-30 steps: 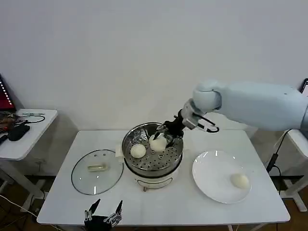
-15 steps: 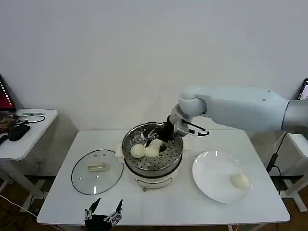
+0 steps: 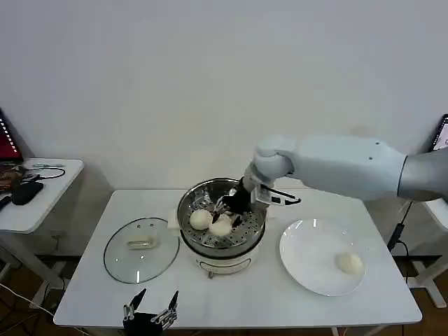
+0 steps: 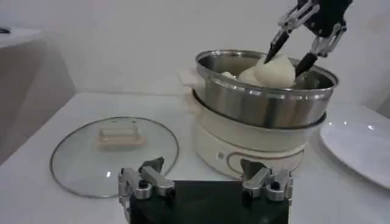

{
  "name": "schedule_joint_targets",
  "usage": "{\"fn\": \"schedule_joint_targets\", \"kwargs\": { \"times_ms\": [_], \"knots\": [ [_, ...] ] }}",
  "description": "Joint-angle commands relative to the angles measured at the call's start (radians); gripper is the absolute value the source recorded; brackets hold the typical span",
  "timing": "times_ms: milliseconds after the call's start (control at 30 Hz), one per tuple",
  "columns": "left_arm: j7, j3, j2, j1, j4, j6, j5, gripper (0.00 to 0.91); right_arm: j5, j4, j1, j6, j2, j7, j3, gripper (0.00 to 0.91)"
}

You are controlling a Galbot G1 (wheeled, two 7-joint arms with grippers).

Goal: Take steamed baozi put them in steamer then cover it.

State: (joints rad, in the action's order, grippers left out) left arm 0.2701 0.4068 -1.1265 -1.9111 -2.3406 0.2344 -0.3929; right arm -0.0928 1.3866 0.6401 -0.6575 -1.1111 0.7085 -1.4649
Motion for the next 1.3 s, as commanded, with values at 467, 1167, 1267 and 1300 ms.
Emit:
{"fn": "schedule_joint_targets", "kwargs": {
  "times_ms": [467, 1167, 1267, 1300],
  "knots": [
    [-0.001, -0.007, -0.001, 0.007, 0.003, 0.0, -0.001, 0.907, -0.096, -0.021, -0.065, -0.015, -0.015, -0.005, 0.012, 0.635],
    [-0.001, -0.011, -0.005, 0.013, 0.009, 0.001, -0.002, 0.907, -0.113, -0.04, -0.067, -0.041, -0.015, -0.009, 0.029, 0.907],
    [-0.001, -0.012, -0.006, 0.014, 0.009, 0.001, -0.002, 0.907, -0.1, -0.038, -0.048, -0.04, -0.012, -0.012, 0.032, 0.907],
    [-0.001, -0.011, -0.006, 0.014, 0.009, 0.001, -0.001, 0.907, -0.097, -0.038, -0.04, -0.039, -0.011, -0.012, 0.031, 0.907]
  ]
}}
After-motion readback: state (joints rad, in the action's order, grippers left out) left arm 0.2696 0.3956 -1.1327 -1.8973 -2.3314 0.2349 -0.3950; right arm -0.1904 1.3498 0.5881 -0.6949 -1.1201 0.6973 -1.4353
